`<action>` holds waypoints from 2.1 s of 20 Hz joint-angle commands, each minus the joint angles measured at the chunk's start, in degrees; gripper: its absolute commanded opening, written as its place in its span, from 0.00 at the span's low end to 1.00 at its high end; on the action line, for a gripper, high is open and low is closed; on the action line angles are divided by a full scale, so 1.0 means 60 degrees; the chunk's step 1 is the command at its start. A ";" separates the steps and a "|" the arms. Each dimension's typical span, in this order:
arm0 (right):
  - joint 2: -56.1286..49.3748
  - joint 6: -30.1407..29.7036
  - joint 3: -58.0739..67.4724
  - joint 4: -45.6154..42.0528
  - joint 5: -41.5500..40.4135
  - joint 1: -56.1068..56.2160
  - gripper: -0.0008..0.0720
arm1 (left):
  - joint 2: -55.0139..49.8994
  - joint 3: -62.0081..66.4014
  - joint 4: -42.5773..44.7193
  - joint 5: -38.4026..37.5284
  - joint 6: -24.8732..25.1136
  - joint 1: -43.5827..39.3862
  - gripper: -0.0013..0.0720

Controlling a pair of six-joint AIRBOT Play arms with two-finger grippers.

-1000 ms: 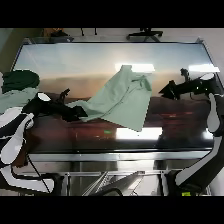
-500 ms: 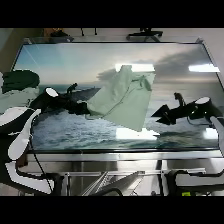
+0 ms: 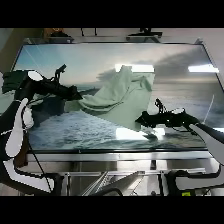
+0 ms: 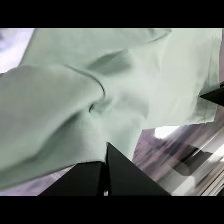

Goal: Fold the shirts.

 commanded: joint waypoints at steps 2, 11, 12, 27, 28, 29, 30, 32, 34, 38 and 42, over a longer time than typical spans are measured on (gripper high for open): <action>-0.0055 -0.1770 0.0470 0.2390 0.0390 0.0310 0.04 | 0.0000 0.0302 -0.0302 -0.0229 -0.0215 0.0692 0.04; 0.3279 -0.1027 0.8400 0.2922 0.1537 -0.2368 0.04 | 0.3293 0.0758 -0.8699 -0.0244 0.0324 0.4390 0.03; 0.3340 -0.0860 0.9417 0.2925 0.1650 -0.2739 0.04 | 0.3810 0.1129 -0.9282 -0.0215 0.0255 0.4849 0.03; 0.2503 0.0007 1.2440 0.3169 0.3636 -0.3544 0.04 | 0.7512 0.4575 -0.4856 0.0900 -0.1024 0.7377 0.03; 0.2295 -0.0058 1.1959 0.3158 0.3730 -0.3417 0.04 | 0.7144 0.4575 -0.3974 0.0725 -0.1042 0.6484 0.03; 0.2058 -0.0208 1.1329 0.3005 0.3697 -0.3151 0.04 | 0.6634 0.4564 -0.2943 0.0674 -0.1162 0.5297 0.03; 0.1789 -0.0455 1.0641 0.2714 0.3574 -0.2728 0.04 | 0.6113 0.4375 -0.1974 0.0834 -0.1169 0.4091 0.03; 0.1158 -0.0962 0.9296 0.1668 0.2823 -0.1807 0.04 | 0.4921 0.3457 0.0120 0.1676 -0.1158 0.1785 0.03; 0.0328 -0.1045 0.8335 0.0200 0.1381 -0.1195 0.04 | 0.3326 0.2652 0.2390 0.2969 -0.1202 0.0251 0.03; -0.2353 -0.1086 0.8094 -0.0721 -0.0546 -0.1078 0.04 | -0.0586 0.3136 0.3126 0.3544 -0.1530 -0.0109 0.03; -0.4164 -0.2073 0.8164 0.0255 -0.2007 -0.1078 0.04 | -0.3712 0.5180 0.1206 0.2852 -0.1504 0.0350 0.03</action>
